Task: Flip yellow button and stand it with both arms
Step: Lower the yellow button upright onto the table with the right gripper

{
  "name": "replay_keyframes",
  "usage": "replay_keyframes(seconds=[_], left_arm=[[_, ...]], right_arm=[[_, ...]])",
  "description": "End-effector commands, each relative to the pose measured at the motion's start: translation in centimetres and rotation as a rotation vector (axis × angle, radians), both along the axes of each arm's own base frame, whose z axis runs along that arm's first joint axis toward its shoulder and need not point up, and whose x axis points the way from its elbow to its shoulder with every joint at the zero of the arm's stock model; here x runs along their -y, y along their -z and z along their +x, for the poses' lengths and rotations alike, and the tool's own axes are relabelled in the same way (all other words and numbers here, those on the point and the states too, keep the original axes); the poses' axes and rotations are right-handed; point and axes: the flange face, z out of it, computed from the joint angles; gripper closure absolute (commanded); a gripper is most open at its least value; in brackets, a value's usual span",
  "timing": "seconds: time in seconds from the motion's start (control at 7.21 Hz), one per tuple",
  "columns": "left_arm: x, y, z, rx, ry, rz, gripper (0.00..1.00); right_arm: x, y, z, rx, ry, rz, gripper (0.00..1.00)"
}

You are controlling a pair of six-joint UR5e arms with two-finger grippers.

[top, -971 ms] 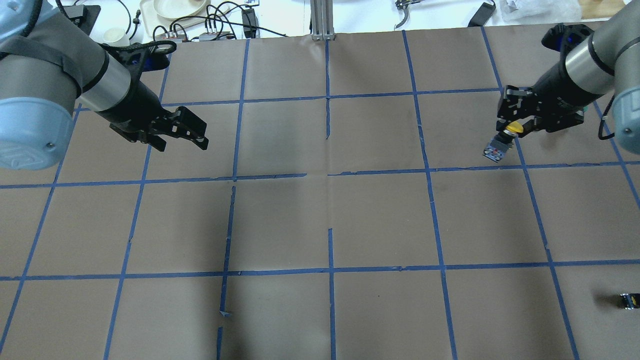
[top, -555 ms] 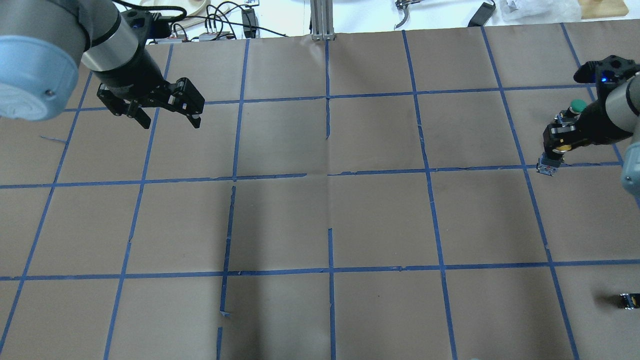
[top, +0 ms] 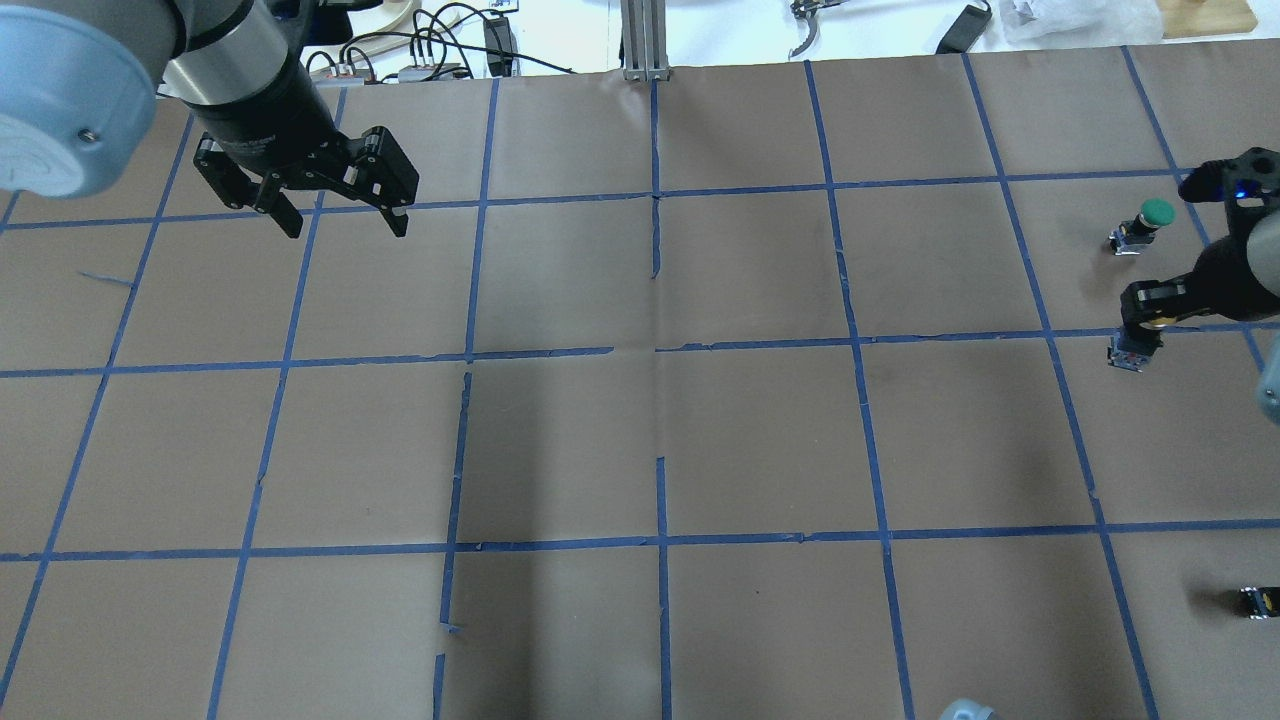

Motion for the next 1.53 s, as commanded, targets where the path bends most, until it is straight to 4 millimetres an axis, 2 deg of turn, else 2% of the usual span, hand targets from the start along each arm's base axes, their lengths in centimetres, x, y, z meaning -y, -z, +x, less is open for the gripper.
replay_keyframes(seconds=[0.0,0.14,0.69,1.11,1.39], left_arm=[[0.0,0.3,0.2,-0.006,-0.029,0.011,0.00],[0.0,0.1,0.2,-0.004,-0.025,0.009,0.00],[0.3,0.7,0.2,-0.004,-0.044,0.017,0.00],[0.3,0.7,0.2,-0.003,-0.045,0.017,0.00],[0.3,0.5,0.2,0.001,-0.047,0.013,0.00]], right_arm=[[-1.0,3.4,-4.5,0.063,-0.139,-0.076,0.96],[-1.2,4.6,-6.0,0.049,-0.162,-0.082,0.96],[-2.0,6.0,-5.7,0.007,-0.240,-0.089,0.95],[-3.1,6.7,-6.6,0.022,-0.206,-0.079,0.93],[-3.0,6.7,-6.7,0.022,-0.200,-0.079,0.80]])
